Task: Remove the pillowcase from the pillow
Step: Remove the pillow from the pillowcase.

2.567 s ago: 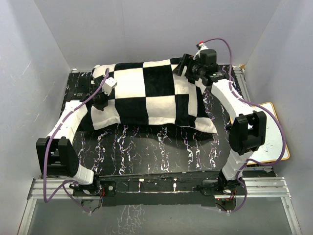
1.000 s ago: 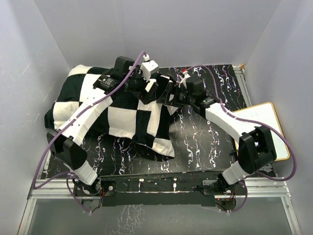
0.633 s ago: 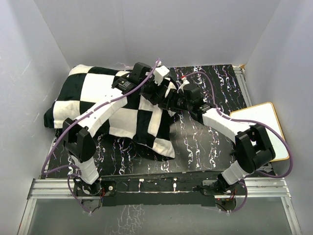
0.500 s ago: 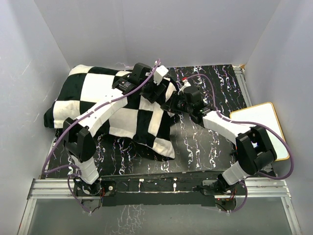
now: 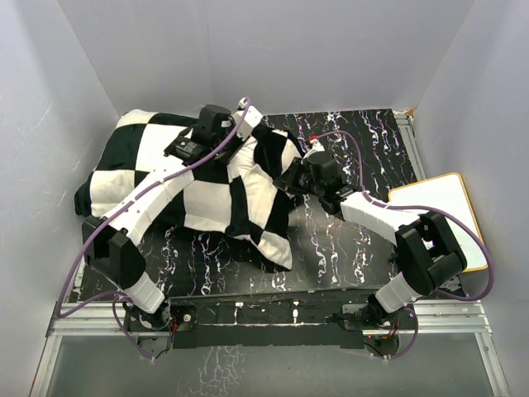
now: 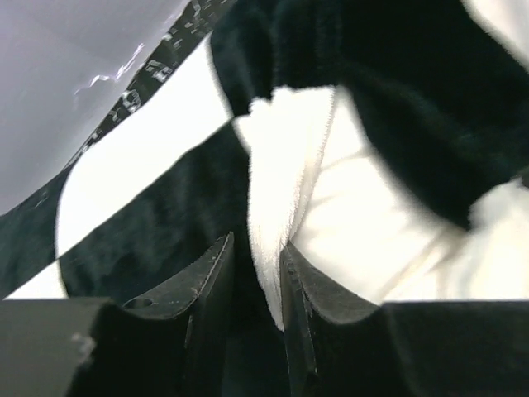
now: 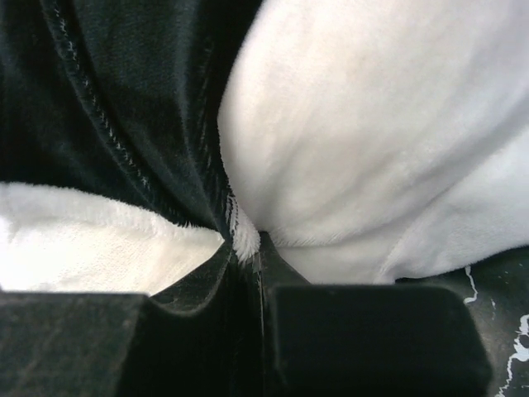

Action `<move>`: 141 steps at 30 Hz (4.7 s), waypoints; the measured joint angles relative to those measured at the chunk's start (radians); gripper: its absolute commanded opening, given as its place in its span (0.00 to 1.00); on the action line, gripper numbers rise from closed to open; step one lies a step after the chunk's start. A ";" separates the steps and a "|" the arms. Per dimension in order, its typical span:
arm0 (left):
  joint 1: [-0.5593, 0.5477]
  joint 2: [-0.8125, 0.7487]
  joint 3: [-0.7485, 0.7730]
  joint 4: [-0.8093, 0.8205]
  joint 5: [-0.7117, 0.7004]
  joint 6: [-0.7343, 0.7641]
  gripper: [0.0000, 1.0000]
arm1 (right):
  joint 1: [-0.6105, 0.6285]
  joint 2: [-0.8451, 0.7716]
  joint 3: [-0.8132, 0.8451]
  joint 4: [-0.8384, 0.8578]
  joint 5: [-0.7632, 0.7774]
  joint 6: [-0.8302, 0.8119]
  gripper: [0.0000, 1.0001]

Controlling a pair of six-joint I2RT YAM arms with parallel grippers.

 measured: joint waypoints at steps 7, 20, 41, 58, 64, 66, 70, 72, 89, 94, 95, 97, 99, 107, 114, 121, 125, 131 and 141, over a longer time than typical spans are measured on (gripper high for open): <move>0.110 -0.010 -0.036 0.025 0.011 0.042 0.12 | 0.000 0.005 -0.016 0.001 0.053 0.000 0.08; 0.165 -0.043 -0.098 0.003 0.218 -0.020 0.00 | 0.040 -0.034 0.115 -0.272 0.366 -0.078 0.54; 0.185 -0.043 -0.101 -0.042 0.321 -0.105 0.00 | 0.251 0.128 0.358 -0.386 0.656 -0.180 0.61; 0.183 -0.058 -0.131 -0.020 0.340 -0.096 0.00 | 0.114 0.076 0.188 -0.346 0.580 -0.151 0.08; 0.186 -0.049 -0.027 -0.078 0.378 -0.097 0.39 | 0.050 0.120 0.369 -0.346 0.460 -0.233 0.08; 0.187 -0.037 0.063 -0.116 0.397 -0.106 0.47 | 0.015 0.167 0.537 -0.337 0.410 -0.277 0.08; 0.187 -0.006 0.288 -0.136 0.425 -0.126 0.55 | -0.026 0.291 0.848 -0.303 0.269 -0.348 0.08; 0.187 0.010 0.404 -0.122 0.438 -0.120 0.56 | -0.031 0.328 0.956 -0.264 0.178 -0.371 0.08; 0.185 -0.065 0.245 0.153 0.549 0.273 0.64 | -0.014 0.298 1.030 -0.129 -0.358 -0.327 0.08; 0.185 -0.063 0.209 0.264 0.555 0.303 0.64 | -0.003 0.262 1.028 -0.151 -0.435 -0.333 0.08; 0.184 -0.063 0.211 0.288 0.559 0.303 0.64 | -0.002 0.252 1.019 -0.158 -0.443 -0.335 0.08; 0.183 -0.063 0.219 0.302 0.583 0.301 0.67 | -0.002 0.224 0.993 -0.162 -0.446 -0.346 0.08; 0.179 -0.057 0.239 0.292 0.610 0.302 0.69 | -0.003 0.201 0.979 -0.172 -0.445 -0.363 0.08; 0.179 -0.055 0.287 0.235 0.691 0.385 0.72 | -0.007 0.180 0.982 -0.183 -0.513 -0.381 0.08; 0.179 -0.024 0.308 0.230 0.763 0.419 0.74 | -0.028 0.180 0.984 -0.188 -0.601 -0.364 0.08; 0.125 0.087 0.420 0.141 0.860 0.488 0.67 | -0.037 0.204 1.002 -0.094 -0.787 -0.208 0.08; 0.096 0.104 0.441 0.074 0.890 0.534 0.19 | -0.045 0.211 1.002 -0.059 -0.872 -0.153 0.08; 0.106 0.054 0.286 0.288 0.856 0.481 0.00 | -0.105 0.189 0.980 -0.042 -0.858 -0.151 0.11; 0.107 0.132 0.249 0.584 0.486 0.357 0.00 | -0.137 -0.013 0.793 -0.034 -0.332 -0.140 0.72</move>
